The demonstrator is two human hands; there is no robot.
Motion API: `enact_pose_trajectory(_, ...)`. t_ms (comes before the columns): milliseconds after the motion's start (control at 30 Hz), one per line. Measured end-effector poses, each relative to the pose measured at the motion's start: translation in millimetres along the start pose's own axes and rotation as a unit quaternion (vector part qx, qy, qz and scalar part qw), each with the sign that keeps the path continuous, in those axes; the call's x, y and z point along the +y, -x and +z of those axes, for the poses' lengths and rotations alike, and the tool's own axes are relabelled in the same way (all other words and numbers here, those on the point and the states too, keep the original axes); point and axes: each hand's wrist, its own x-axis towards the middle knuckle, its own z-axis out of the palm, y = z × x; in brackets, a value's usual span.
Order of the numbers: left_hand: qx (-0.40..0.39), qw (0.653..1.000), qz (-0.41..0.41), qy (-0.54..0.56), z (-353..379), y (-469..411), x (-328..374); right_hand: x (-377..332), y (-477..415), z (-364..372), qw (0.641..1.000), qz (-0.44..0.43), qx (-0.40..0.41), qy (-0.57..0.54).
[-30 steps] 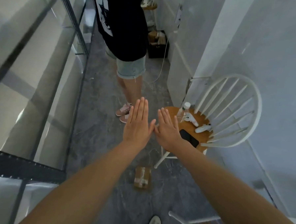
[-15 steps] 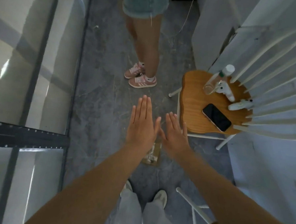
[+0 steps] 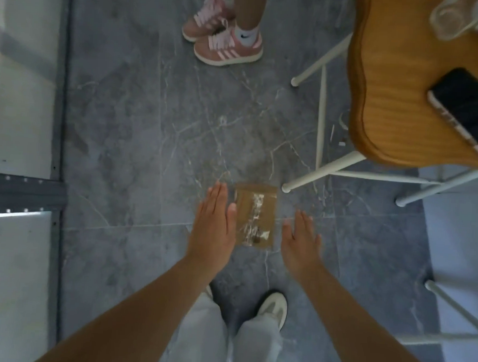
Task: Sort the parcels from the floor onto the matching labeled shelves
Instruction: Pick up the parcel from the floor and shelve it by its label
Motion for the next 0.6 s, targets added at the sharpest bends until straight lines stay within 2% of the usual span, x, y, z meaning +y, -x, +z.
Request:
enact_pose_trajectory(100,-0.012,0.994,-0.067,0.086,41,-15,-24,13,-29,32,0.993,0.038,-0.012,-0.113)
enact_pose_trajectory(233,-0.023,0.969,-0.153,0.191,77,-39,-36,14,-64,56,0.954,0.104,-0.018,-0.281)
enact_pose_trajectory(367,-0.034,0.938,-0.234,0.254,97,-65,-40,11,-96,75,0.937,0.151,-0.024,-0.314)
enact_pose_trajectory(500,-0.044,0.869,-0.350,0.346,114,-82,-43,8,-113,87,0.917,0.193,-0.016,-0.348)
enact_pose_trajectory(600,-0.047,0.836,-0.392,0.381,117,-82,-41,3,-113,87,0.913,0.205,-0.015,-0.352)
